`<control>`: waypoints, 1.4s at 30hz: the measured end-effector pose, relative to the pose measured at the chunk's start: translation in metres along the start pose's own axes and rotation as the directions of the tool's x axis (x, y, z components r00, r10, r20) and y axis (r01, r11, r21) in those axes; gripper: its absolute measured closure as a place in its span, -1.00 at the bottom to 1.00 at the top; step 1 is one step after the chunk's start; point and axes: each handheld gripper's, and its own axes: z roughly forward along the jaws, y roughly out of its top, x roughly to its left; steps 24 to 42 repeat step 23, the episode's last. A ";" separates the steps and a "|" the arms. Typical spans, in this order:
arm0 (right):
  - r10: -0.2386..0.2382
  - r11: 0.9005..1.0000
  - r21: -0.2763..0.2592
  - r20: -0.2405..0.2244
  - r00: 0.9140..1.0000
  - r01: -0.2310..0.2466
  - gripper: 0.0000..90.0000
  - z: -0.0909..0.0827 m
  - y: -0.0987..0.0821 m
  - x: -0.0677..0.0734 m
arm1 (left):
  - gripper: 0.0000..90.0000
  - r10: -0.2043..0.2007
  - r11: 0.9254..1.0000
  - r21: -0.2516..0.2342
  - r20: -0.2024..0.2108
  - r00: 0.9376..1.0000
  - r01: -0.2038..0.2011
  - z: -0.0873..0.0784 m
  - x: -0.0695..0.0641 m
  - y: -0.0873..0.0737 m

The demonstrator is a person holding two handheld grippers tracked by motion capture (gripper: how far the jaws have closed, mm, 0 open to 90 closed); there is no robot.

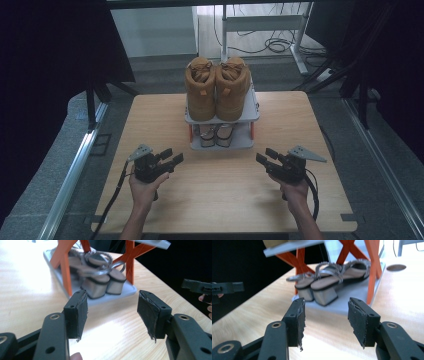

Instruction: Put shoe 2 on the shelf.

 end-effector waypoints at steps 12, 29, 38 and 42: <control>-0.035 0.996 0.083 0.030 0.999 0.033 0.05 -0.002 -0.033 0.000 | -0.10 0.006 0.997 0.078 -0.045 0.999 -0.002 0.002 0.003 -0.038; -0.036 0.997 0.075 0.027 0.999 0.034 0.02 -0.005 -0.037 0.002 | -0.11 0.012 0.996 0.088 -0.036 0.999 -0.008 0.003 0.001 -0.042; -0.036 0.997 0.075 0.027 0.999 0.034 0.02 -0.005 -0.037 0.002 | -0.11 0.012 0.996 0.088 -0.036 0.999 -0.008 0.003 0.001 -0.042; -0.036 0.997 0.075 0.027 0.999 0.034 0.02 -0.005 -0.037 0.002 | -0.11 0.012 0.996 0.088 -0.036 0.999 -0.008 0.003 0.001 -0.042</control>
